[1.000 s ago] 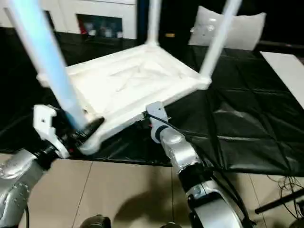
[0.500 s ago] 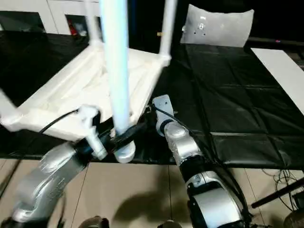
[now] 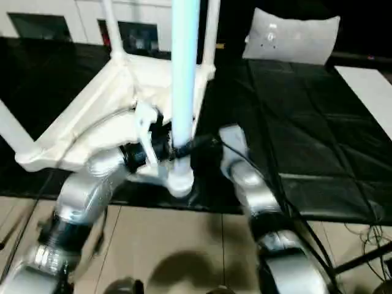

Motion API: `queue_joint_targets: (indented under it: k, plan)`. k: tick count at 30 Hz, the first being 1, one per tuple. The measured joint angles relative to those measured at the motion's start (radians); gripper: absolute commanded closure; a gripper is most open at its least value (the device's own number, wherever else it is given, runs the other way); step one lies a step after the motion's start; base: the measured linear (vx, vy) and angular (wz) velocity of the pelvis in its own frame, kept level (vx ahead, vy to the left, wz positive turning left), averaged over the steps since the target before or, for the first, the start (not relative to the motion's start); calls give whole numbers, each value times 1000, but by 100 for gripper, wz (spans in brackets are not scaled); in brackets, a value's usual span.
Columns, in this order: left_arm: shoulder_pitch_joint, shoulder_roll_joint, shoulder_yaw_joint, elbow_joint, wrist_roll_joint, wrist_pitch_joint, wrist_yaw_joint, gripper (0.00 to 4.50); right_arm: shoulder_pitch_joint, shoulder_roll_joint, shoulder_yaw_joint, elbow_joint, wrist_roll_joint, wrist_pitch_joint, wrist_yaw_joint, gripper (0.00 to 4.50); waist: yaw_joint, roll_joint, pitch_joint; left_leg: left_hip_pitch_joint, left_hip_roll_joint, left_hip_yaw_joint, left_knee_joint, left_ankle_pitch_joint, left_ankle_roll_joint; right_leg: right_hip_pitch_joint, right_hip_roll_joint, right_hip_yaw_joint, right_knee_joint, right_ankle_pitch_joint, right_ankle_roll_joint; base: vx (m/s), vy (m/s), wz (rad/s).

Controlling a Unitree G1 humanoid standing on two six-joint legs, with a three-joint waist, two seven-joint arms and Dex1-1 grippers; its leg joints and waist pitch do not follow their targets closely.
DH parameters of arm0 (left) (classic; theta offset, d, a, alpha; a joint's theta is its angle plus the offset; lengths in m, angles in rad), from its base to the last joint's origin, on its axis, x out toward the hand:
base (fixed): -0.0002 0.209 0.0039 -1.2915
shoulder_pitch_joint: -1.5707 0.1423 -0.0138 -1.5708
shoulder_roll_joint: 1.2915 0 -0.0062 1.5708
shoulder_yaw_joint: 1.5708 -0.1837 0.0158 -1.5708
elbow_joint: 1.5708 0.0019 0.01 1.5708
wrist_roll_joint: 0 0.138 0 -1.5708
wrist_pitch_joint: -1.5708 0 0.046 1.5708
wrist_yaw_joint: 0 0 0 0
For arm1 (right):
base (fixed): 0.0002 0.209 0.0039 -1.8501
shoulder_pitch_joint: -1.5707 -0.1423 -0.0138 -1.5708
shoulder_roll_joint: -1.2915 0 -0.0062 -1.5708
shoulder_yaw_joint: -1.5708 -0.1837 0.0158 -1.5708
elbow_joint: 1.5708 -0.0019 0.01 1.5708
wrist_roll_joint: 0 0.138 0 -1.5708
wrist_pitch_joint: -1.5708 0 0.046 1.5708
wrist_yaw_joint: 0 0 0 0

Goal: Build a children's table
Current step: Rotate table base

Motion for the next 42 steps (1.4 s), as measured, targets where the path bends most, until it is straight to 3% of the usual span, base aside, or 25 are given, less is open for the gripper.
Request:
queue_joint_targets:
  k: [4, 13, 15, 20, 24, 28, 30, 33, 34, 35, 36, 38, 40, 41, 42]
  plan:
    - [-114, -23, 16, 183, 57, -116, 78, 91, 68, -34, -27, -84, 1, 20, 1, 0, -7, 3, -1, 1, 0, 0, -1, 0, 0, 0, 1, 0, 0, 2, 0, 0, 0, 0]
    - [-117, -65, 25, 238, 82, -193, 132, 91, 174, -40, -34, -275, 3, 89, 12, 0, -1, 3, 0, 0, 0, 0, -1, 0, 0, 1, 0, 0, -3, 2, -1, 0, 0, 0]
    - [-44, -88, 38, 165, 59, -193, 136, 91, 223, -42, -33, -381, 17, 130, 22, 0, -4, 3, 0, 0, 1, 0, -2, 0, 0, 0, 0, 0, -5, 2, -1, 0, 0, 0]
    - [371, -96, 24, -279, -77, -107, 138, 91, 390, -53, -35, -766, 87, 280, 43, 0, -3, 4, -1, -3, 9, 0, -7, 3, 5, 0, 6, -3, -14, 0, -2, 10, -1, 0]
    - [506, -50, 7, -455, -94, -55, 174, 91, 427, -38, -28, -910, 114, 334, 43, 0, 0, 5, -1, 0, 10, 1, -9, 2, 4, 2, 7, -2, -17, -2, 2, 0, 0, 0]
    - [683, -48, 62, -619, -82, 35, 276, 91, 490, -14, 4, -1041, 177, 438, 54, 0, -15, 5, -1, 1, 11, 1, -12, 2, 4, 0, 7, -1, -18, -5, 8, 0, 0, 0]
    - [720, -45, 108, -653, -45, 77, 335, 91, 504, 9, 6, -1075, 200, 490, 45, 0, -27, 4, -1, 1, 11, 0, -13, 2, 3, 0, 8, -1, -18, -5, 9, 0, 0, 0]
    - [728, -24, 162, -676, 12, 134, 424, 91, 508, 39, 4, -1104, 205, 542, 14, 0, -30, 4, -1, 1, 10, 1, -13, 2, 3, -1, 6, -1, -19, -5, 10, 0, 0, 0]
    - [726, -23, 178, -681, 12, 141, 446, 91, 513, 53, 1, -1105, 212, 553, 7, 0, -27, 4, -2, 1, 10, 12, -10, 2, 4, -12, 8, 8, -20, -6, 14, -71, 20, -3]
    - [725, -24, 187, -686, 12, 146, 464, 91, 515, 62, 0, -1104, 224, 553, 9, 0, -17, 3, -2, 3, 13, 28, 1, -9, 3, -18, 16, 29, -19, -6, 17, -52, 60, -34]
    - [719, -22, 192, -689, 12, 150, 477, 91, 517, 70, 1, -1105, 236, 552, 11, 0, -10, 4, -2, 4, 14, 31, 9, -17, 7, -19, 21, 49, -19, -4, 23, -52, 60, -34]
    - [699, -22, 192, -701, 13, 161, 489, 91, 527, 68, 0, -1105, 244, 554, 10, 0, 3, 4, -3, 3, -14, 26, 35, -40, 30, -22, 26, 109, -20, 7, 49, 42, 159, -60]
    - [699, -27, 188, -730, 11, 179, 499, 91, 527, 61, -7, -1106, 246, 560, 11, 0, 0, 7, -5, 2, -42, 22, 64, -69, 52, -23, 27, 154, -24, 7, 70, 19, 220, -60]
    - [706, -28, 192, -751, 11, 196, 509, 91, 531, 61, -12, -1109, 249, 561, 12, 0, -17, 7, -9, 3, -52, 32, 66, -78, 68, -27, 26, 160, -41, 2, 72, -28, 238, -36]
    - [712, -30, 197, -766, 17, 209, 519, 91, 532, 63, -11, -1120, 249, 561, 15, 0, -41, 10, -10, -2, -58, 29, 65, -78, 82, -25, 10, 134, -45, -14, 39, -28, 238, -36]
